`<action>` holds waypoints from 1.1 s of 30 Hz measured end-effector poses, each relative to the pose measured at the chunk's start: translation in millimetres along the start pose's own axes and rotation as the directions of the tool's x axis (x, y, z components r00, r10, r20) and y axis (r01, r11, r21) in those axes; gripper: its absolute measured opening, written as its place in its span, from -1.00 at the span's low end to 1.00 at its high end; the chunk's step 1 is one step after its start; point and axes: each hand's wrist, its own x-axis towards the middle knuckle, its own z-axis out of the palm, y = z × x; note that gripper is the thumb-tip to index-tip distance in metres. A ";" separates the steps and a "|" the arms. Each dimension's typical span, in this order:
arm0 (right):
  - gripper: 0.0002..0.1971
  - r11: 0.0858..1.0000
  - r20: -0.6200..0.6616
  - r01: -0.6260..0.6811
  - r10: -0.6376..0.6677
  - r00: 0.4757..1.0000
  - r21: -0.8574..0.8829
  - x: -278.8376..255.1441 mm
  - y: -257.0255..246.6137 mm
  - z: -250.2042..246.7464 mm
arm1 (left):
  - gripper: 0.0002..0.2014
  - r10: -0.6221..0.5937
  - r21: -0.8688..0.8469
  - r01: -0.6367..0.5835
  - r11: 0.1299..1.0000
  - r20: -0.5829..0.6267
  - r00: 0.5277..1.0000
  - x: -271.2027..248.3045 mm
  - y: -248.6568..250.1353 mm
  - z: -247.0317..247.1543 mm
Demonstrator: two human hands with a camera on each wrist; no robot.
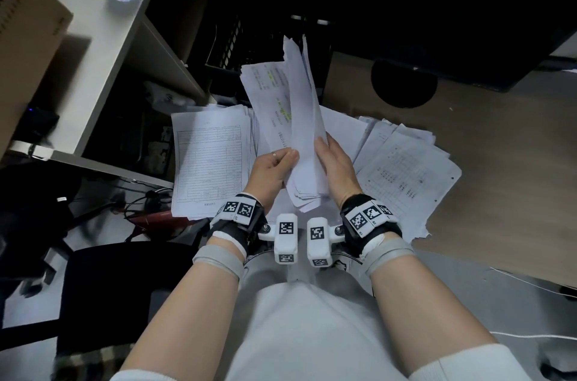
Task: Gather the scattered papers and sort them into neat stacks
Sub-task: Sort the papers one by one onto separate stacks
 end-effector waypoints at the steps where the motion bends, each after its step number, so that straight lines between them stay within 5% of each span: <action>1: -0.45 0.999 0.022 -0.017 0.016 1.000 0.034 -1.5 -0.3 0.1 | -0.82 0.016 0.019 -0.016 1.000 -0.012 1.000 0.5 0.1 -0.3; 4: -0.37 0.999 0.089 -0.051 0.049 0.995 0.012 -5.4 -2.1 1.4 | -0.87 0.062 0.116 -0.055 0.992 -0.055 0.997 1.0 0.7 -1.3; 8: -0.89 0.995 -0.046 -0.104 0.103 0.994 -0.014 -2.9 -9.8 -4.1 | -0.93 0.087 0.233 -0.042 0.972 -0.184 0.979 5.9 -4.5 -6.1; 12: -0.55 0.979 -0.157 -0.188 0.174 0.972 -0.079 2.6 -6.3 -14.8 | -0.87 0.100 0.260 -0.027 0.965 -0.272 0.957 14.2 -5.8 -20.0; 16: -0.43 0.977 -0.214 -0.213 0.204 0.955 -0.023 2.8 -2.7 -10.1 | -0.90 0.107 0.250 -0.034 0.968 -0.287 0.952 16.5 -5.1 -26.5; 19: -0.37 0.972 -0.128 -0.232 0.234 0.964 0.037 1.8 -10.8 -4.1 | -0.95 0.091 0.243 -0.017 0.970 -0.296 0.951 17.2 -6.9 -28.3; 24: -0.45 0.986 0.118 -0.071 0.090 0.989 -0.153 2.2 -12.1 10.2 | -0.74 0.078 0.198 -0.036 0.980 -0.212 0.974 18.0 -6.0 -25.1; 29: -0.27 0.964 0.242 0.000 0.067 0.968 -0.265 2.4 -14.0 8.0 | -0.10 0.078 0.231 -0.023 0.973 -0.232 0.970 20.2 4.2 -23.4; 31: -0.24 0.956 0.247 0.014 0.062 0.967 -0.294 2.6 -16.7 7.6 | -0.18 0.072 0.242 -0.016 0.970 -0.224 0.972 20.5 6.7 -21.9; 33: -0.22 0.949 0.240 0.010 0.070 0.968 -0.316 2.6 -16.8 8.3 | -0.55 0.064 0.235 -0.007 0.972 -0.236 0.970 19.9 9.2 -19.1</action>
